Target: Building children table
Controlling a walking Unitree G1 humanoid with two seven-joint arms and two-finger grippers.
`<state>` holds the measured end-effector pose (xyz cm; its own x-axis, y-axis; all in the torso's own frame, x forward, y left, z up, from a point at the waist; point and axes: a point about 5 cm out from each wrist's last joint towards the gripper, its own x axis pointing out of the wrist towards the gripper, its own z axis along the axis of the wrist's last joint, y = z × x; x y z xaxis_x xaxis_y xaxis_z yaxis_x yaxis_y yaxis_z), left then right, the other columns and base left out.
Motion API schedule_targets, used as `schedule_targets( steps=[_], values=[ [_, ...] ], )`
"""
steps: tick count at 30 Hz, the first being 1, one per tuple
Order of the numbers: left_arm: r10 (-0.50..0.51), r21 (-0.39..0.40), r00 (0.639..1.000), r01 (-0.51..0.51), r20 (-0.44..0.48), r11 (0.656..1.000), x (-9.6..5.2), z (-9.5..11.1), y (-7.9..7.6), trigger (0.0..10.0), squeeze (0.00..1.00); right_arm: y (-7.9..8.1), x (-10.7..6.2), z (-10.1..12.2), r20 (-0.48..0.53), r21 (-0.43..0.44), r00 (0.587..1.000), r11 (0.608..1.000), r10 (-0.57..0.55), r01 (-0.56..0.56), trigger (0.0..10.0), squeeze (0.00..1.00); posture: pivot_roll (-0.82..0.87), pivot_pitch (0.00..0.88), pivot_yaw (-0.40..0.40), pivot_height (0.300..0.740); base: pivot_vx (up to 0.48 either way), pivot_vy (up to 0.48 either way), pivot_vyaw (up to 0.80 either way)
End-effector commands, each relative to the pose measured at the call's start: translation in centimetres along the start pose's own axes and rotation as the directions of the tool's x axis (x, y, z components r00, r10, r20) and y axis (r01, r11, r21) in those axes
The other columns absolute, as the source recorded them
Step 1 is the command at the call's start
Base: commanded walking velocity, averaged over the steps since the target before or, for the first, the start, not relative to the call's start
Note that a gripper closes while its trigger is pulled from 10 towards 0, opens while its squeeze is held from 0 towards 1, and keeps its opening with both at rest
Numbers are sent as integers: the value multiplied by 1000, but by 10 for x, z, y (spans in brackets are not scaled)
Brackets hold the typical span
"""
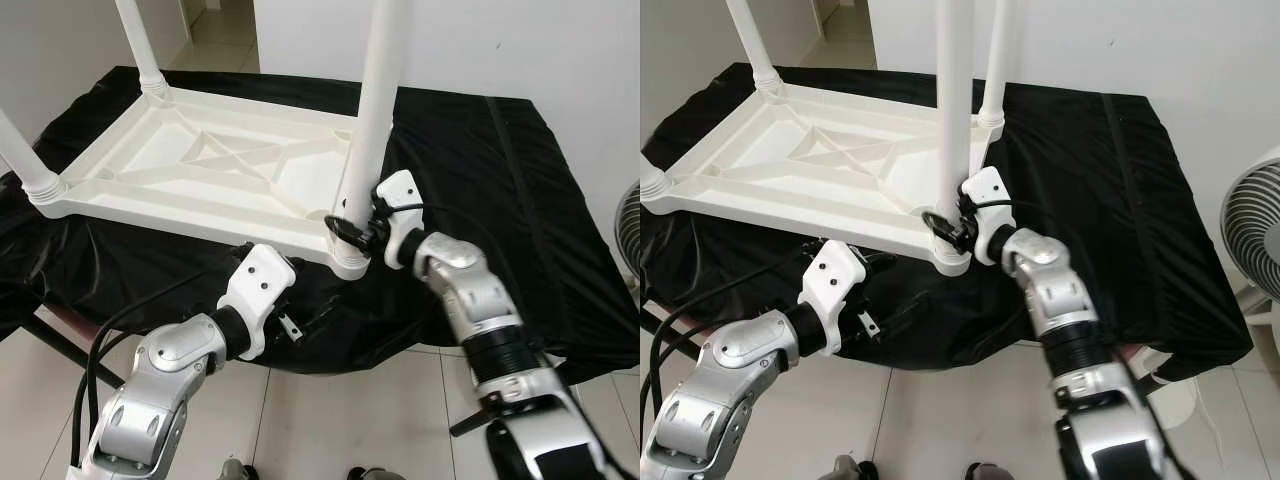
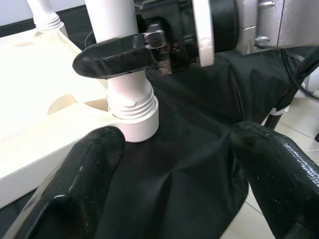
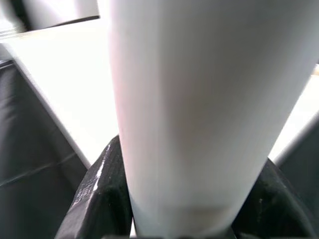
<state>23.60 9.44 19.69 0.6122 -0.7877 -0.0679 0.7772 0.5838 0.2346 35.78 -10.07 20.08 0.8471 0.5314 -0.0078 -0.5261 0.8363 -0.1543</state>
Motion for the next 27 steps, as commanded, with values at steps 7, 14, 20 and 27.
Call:
schedule_targets(
  steps=[7,14,20,27],
  values=[
    [63,1,998,-63,-8,998,-1,-1,1,10000,0,-8,-26,-37,-139,123,824,816,-549,565,0,0,-17,165,37,740,0,0,0],
    [57,0,998,-57,-6,998,0,-1,1,10000,0,7,-21,-32,-129,128,799,789,-587,600,0,0,-17,163,41,740,0,0,0],
    [60,1,998,-60,-7,998,0,-1,2,10000,0,18,-15,-22,-69,123,857,848,-511,516,10000,1000,-15,162,37,740,0,0,0],
    [66,1,998,-66,-7,998,-1,-1,2,10000,0,27,-11,-1,73,78,945,946,-319,314,10000,0,-15,162,36,740,0,0,0]
  ],
)
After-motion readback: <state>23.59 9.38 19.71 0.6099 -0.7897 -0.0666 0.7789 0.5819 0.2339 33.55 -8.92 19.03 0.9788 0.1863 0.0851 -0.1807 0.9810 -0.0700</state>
